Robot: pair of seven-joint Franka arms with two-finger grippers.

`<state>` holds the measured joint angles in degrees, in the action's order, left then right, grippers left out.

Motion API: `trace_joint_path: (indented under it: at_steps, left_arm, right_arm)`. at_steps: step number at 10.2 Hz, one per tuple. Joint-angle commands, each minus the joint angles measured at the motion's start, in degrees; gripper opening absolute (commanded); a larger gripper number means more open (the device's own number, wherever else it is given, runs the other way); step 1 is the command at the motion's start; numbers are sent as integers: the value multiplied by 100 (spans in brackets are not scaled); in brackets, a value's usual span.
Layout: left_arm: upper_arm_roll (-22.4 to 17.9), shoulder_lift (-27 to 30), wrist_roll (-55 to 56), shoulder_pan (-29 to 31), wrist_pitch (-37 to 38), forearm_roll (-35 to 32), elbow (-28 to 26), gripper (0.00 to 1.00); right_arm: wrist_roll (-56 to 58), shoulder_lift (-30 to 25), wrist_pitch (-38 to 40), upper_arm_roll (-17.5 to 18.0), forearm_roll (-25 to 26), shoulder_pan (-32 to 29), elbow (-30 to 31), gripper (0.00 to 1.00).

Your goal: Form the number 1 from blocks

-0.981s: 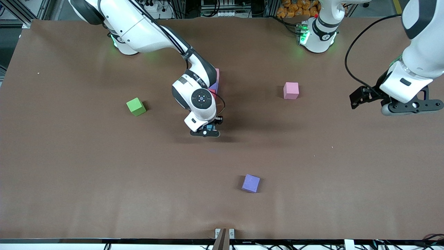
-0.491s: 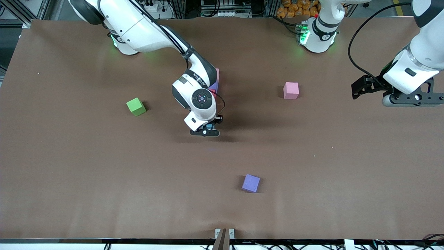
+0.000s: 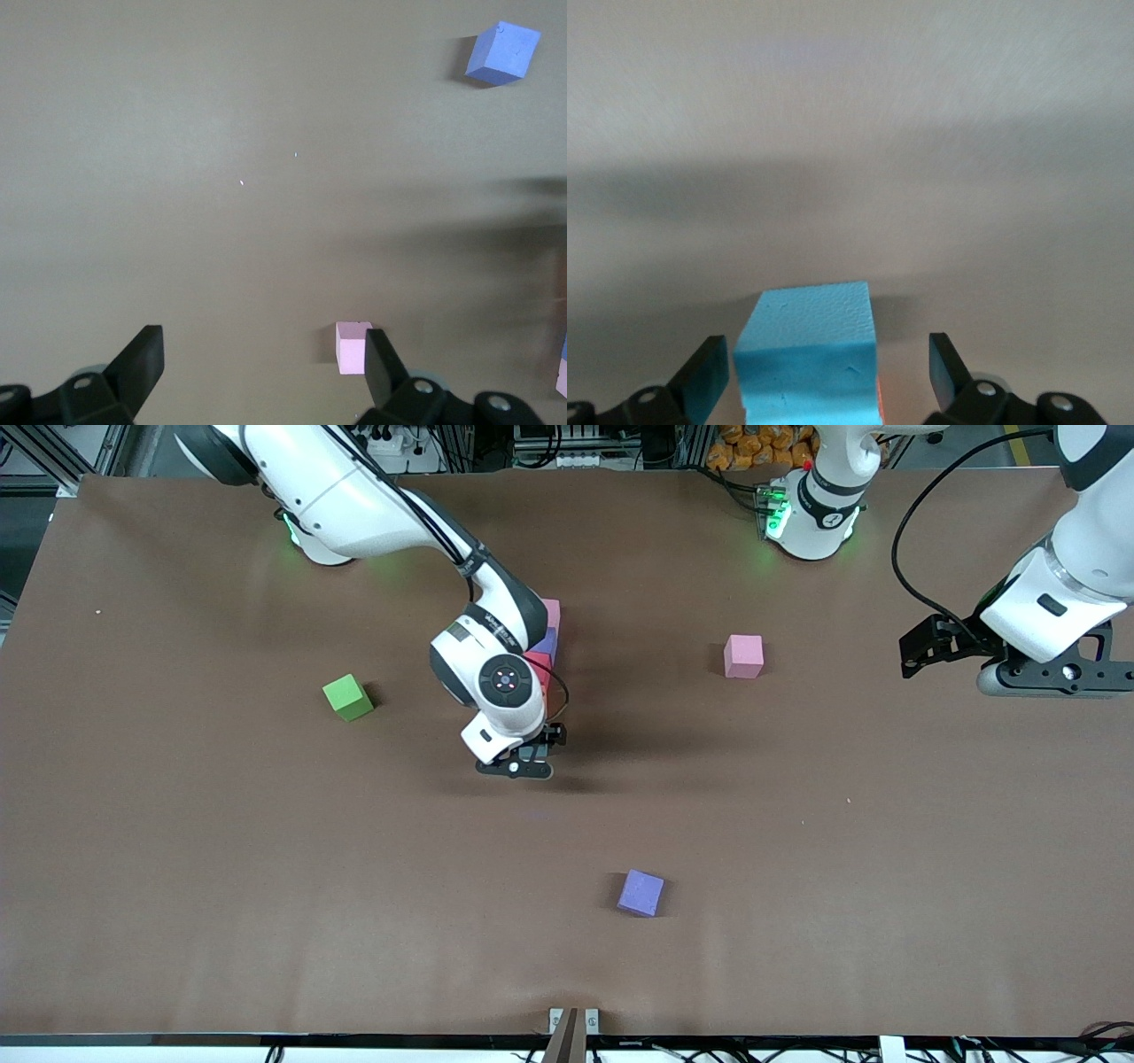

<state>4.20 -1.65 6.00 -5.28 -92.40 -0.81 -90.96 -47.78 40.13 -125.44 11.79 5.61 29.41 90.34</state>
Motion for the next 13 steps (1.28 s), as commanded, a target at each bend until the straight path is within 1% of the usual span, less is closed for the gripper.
trace_joint_path:
  at_steps: [1, 2, 6, 8, 10, 11, 12, 13]
  left_arm:
    - [-25, -126, -204, 1, 135, 38, 228, 100]
    - [-24, -134, -178, -17, 135, 38, 237, 100]
    - [-7, -125, -178, -17, 135, 46, 245, 100]
    - [37, -125, -178, -26, 126, 46, 246, 100]
    - [37, -125, -169, -8, 126, 38, 246, 100]
    - [37, -125, -169, -8, 126, 46, 246, 100]
    - [37, -125, -178, -8, 126, 55, 246, 100]
    - [28, -125, -187, 1, 100, 38, 246, 100]
  right_arm:
    - [23, -627, 55, 60, -305, -277, 133, 100]
    - [32, -873, 72, 60, -420, -409, 133, 100]
    - [101, -1927, 1019, 60, -421, -1076, 142, 100]
    - [687, -2516, 1519, 60, -421, -1533, 160, 100]
    - [1373, -3183, 2449, 34, -430, -2095, 142, 100]
    - [1820, -3483, 2854, -201, -430, -2237, 133, 100]
    - [2538, -3668, 3006, -447, -551, -2343, 133, 100]
    - [3285, -3775, 3086, -615, -683, -2579, 133, 100]
